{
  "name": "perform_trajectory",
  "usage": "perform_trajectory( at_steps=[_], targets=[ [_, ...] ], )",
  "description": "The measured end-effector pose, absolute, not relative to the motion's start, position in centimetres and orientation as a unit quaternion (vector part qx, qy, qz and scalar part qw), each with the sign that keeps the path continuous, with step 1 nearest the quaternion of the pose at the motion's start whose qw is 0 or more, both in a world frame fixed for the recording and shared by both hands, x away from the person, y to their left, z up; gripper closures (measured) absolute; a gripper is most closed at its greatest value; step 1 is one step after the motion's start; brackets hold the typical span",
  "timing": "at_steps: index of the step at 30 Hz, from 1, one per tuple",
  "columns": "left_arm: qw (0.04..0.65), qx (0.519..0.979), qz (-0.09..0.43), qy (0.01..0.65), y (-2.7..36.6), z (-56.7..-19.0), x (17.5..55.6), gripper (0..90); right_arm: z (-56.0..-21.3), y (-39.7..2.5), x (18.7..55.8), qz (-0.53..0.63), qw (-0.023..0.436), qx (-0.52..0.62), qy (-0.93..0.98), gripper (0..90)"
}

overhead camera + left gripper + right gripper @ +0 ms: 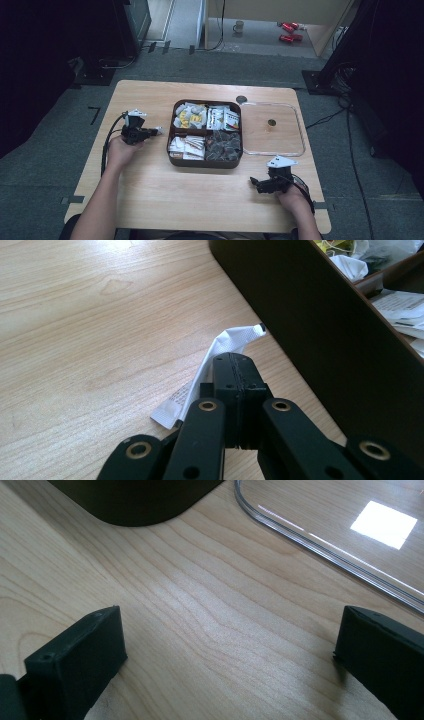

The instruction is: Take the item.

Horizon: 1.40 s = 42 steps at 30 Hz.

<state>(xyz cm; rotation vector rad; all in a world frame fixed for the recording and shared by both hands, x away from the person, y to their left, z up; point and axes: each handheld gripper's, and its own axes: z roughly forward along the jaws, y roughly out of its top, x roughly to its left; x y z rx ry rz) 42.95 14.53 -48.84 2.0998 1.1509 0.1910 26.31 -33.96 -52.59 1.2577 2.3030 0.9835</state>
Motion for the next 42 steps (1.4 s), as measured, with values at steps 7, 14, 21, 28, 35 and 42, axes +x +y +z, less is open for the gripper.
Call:
perform_trajectory(
  at_steps=[7, 14, 21, 28, 35, 42],
  targets=[
    [0.363, 0.812, 0.073, 0.451, 14.8, -48.8, 42.9, 86.1, -52.6, -34.0, 26.3, 0.346, 0.169, 0.442, 0.810, 0.0],
    [0.370, 0.807, 0.073, 0.454, 15.3, -48.3, 42.5, 77.8, -52.6, -34.0, 26.3, 0.346, 0.169, 0.442, 0.810, 0.0],
    [0.383, 0.803, 0.079, 0.449, 15.7, -47.7, 41.7, 72.4, -52.6, -34.0, 26.3, 0.346, 0.169, 0.442, 0.810, 0.0],
    [0.391, 0.799, 0.085, 0.449, 16.2, -47.1, 41.2, 66.8, -52.6, -34.0, 26.3, 0.346, 0.169, 0.442, 0.810, 0.0],
    [0.398, 0.792, 0.097, 0.452, 17.5, -47.2, 40.6, 60.3, -52.6, -34.0, 26.3, 0.347, 0.168, 0.442, 0.810, 0.0],
    [0.397, 0.787, 0.107, 0.459, 18.9, -47.5, 39.9, 55.3, -52.6, -34.0, 26.3, 0.346, 0.168, 0.442, 0.810, 0.0]
  ],
)
